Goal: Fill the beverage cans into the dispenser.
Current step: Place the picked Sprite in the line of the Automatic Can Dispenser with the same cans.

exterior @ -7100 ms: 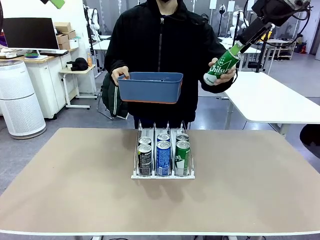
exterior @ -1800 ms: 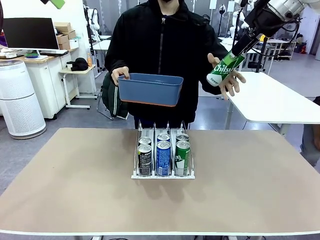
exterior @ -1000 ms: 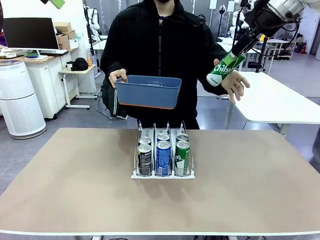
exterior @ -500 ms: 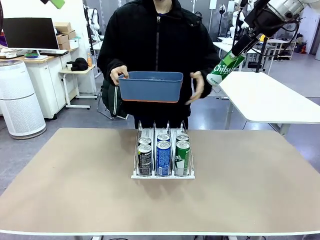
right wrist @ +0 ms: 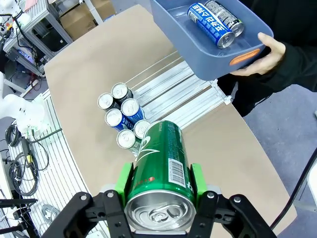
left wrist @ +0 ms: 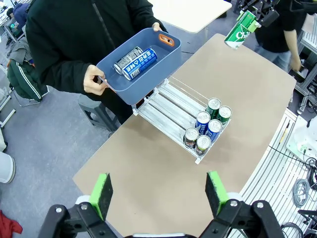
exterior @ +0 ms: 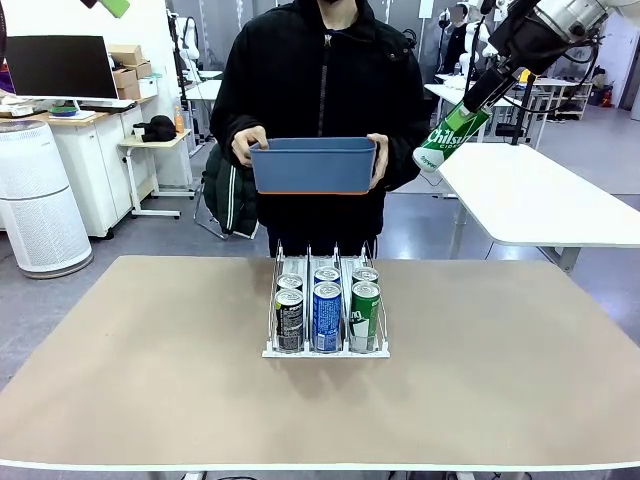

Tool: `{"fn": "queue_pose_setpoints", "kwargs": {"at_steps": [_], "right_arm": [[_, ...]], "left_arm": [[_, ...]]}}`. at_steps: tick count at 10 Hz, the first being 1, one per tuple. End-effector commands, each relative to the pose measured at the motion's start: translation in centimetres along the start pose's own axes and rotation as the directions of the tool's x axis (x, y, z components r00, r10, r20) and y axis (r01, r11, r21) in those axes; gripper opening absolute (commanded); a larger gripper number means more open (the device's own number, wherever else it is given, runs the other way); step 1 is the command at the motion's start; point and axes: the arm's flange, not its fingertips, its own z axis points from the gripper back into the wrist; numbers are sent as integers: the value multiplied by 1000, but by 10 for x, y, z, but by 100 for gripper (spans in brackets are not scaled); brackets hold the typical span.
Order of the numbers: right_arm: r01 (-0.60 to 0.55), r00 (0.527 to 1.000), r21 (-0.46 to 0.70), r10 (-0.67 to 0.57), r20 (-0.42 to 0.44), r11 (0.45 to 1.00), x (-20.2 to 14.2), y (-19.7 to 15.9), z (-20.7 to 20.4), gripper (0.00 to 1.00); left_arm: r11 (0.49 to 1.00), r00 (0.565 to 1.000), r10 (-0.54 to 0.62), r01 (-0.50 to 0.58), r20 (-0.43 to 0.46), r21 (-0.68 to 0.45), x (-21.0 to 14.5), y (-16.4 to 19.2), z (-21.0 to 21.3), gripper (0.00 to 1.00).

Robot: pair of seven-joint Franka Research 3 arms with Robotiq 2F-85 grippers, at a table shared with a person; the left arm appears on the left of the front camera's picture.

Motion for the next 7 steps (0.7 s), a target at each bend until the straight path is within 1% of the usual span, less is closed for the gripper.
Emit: {"fn": "queue_pose_setpoints", "kwargs": {"at_steps": [1,2,3,5,6,7], "right_arm": [[0,1000,0,0,0,1000,0,0,0,58],[-33,998,-27,32,-51,999,-7,13,0,58],[-92,990,-37,87,-109,995,-16,31,5,58],[-200,965,-83,182,-187,976,-34,67,0,58],[-272,940,-90,245,-238,958,-45,85,-4,58],[-386,898,-83,354,-260,919,-59,98,-11,58]], "left_arm": [[1000,1000,5,-5,-2,-1,0,0,-1,100],[1000,1000,5,-5,-2,-1,0,0,-1,100],[1000,1000,5,-5,-2,-1,0,0,-1,100],[1000,1000,5,-5,-2,-1,0,0,-1,100],[1000,1000,5,-5,-2,-1,0,0,-1,100],[1000,1000,5,-5,-2,-1,0,0,-1,100]]}}
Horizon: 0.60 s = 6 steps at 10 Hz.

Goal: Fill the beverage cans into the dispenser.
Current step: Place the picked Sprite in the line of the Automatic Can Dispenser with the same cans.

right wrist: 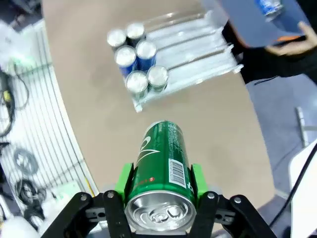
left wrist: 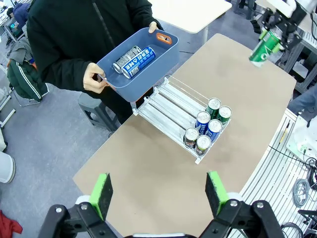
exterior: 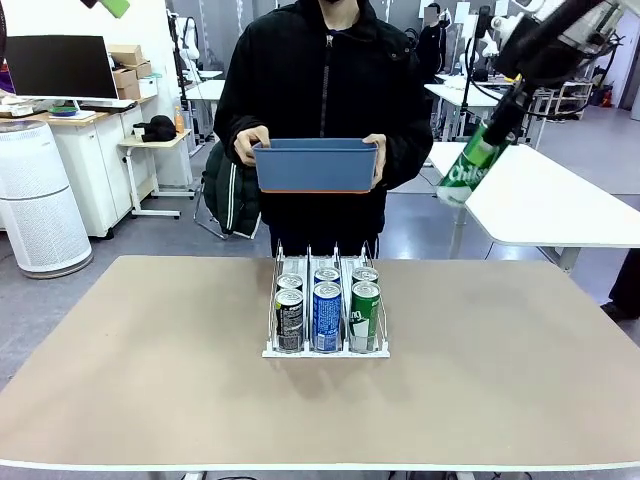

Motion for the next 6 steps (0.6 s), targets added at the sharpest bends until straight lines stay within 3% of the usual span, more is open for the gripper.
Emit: {"fn": "queue_pose_setpoints", "kwargs": {"at_steps": [1,3,6], "right_arm": [[-127,992,-73,126,-15,989,-14,33,-22,58],[-240,965,-87,229,-125,967,-14,65,-49,58],[-415,898,-10,408,-165,910,-1,119,-96,58]], "left_arm": [[1000,1000,5,-5,-1,-1,0,0,0,100],[1000,1000,5,-5,-1,-1,0,0,0,100],[1000,1000,5,-5,-1,-1,0,0,0,100]]}}
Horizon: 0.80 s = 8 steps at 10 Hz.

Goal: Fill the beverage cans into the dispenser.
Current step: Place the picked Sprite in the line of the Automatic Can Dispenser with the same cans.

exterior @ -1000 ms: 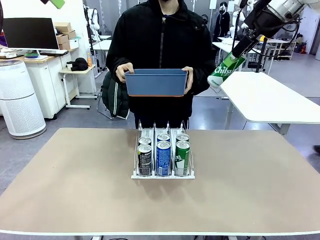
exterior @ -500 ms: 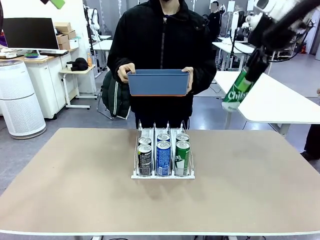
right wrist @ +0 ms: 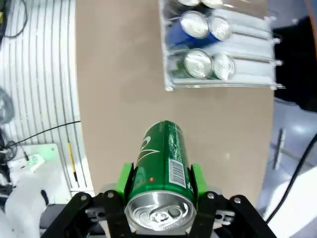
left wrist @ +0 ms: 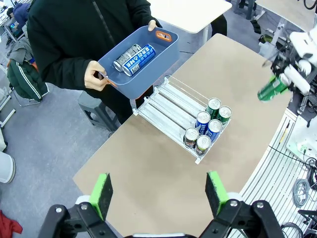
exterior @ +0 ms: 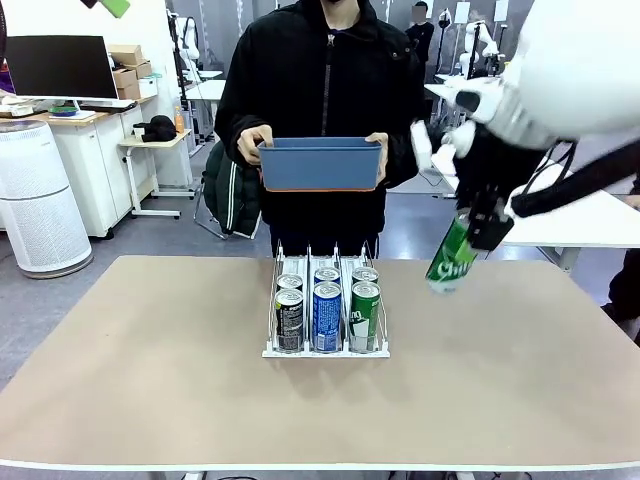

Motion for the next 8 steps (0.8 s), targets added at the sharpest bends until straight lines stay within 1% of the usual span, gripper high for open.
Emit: {"fn": "queue_pose_setpoints", "kwargs": {"at_steps": [1,2,3,4,5,6,8], "right_arm": [[-80,997,10,80,12,997,3,10,-10,58],[-77,997,45,78,-6,996,15,18,-26,58],[-59,998,90,58,13,994,23,21,-36,58],[-104,993,84,100,56,991,25,20,-39,58],[-100,994,45,97,56,994,27,19,-41,58],[-85,996,87,86,-7,993,23,26,-38,58],[-85,996,87,86,-7,993,23,26,-38,58]], "left_arm": [[1000,1000,5,-5,-1,-1,0,0,0,100],[1000,1000,5,-5,-1,-1,0,0,0,100],[1000,1000,5,-5,-1,-1,0,0,0,100],[1000,1000,5,-5,-1,-1,0,0,0,100],[1000,1000,5,-5,-1,-1,0,0,0,100],[1000,1000,5,-5,-1,-1,0,0,0,100],[1000,1000,5,-5,-1,-1,0,0,0,100]]}}
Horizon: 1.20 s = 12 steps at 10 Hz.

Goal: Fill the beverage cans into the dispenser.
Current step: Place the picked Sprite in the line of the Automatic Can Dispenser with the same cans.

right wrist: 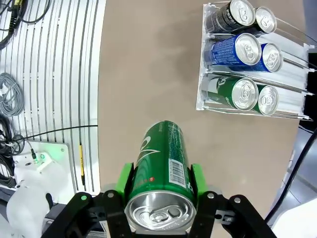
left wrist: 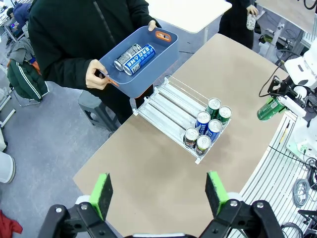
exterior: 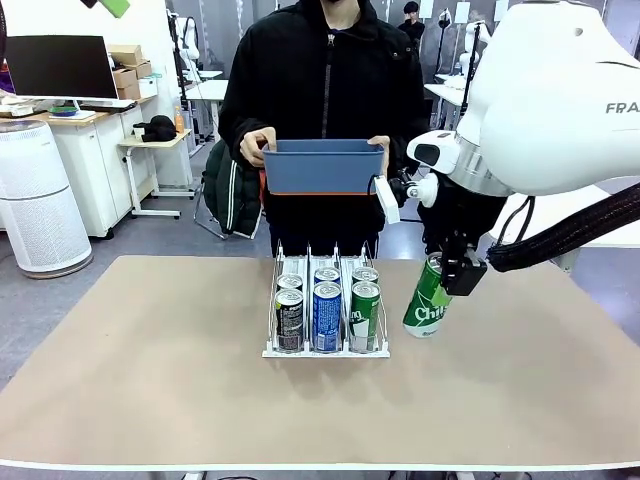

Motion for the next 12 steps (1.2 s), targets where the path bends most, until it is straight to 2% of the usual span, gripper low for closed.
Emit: {"fn": "queue_pose_setpoints", "kwargs": {"at_steps": [1,2,3,4,8,12], "right_arm": [[5,1000,0,-5,-1,1000,-3,2,4,58],[0,1000,0,0,0,1000,0,0,0,58],[21,1000,-52,-21,11,998,8,-5,-13,58],[-5,1000,-61,7,31,998,7,-12,-25,58],[-15,999,-66,19,47,998,25,-31,-62,58],[-22,998,-60,26,57,998,43,-52,-81,58]], "left_arm": [[1000,1000,5,-5,-1,-1,0,0,-1,100],[1000,1000,5,-5,-1,-1,0,0,-1,100],[1000,1000,5,-5,-1,-1,0,0,-1,100],[1000,1000,5,-5,-1,-1,0,0,-1,100],[1000,1000,5,-5,-1,-1,0,0,-1,100],[1000,1000,5,-5,-1,-1,0,0,-1,100]]}}
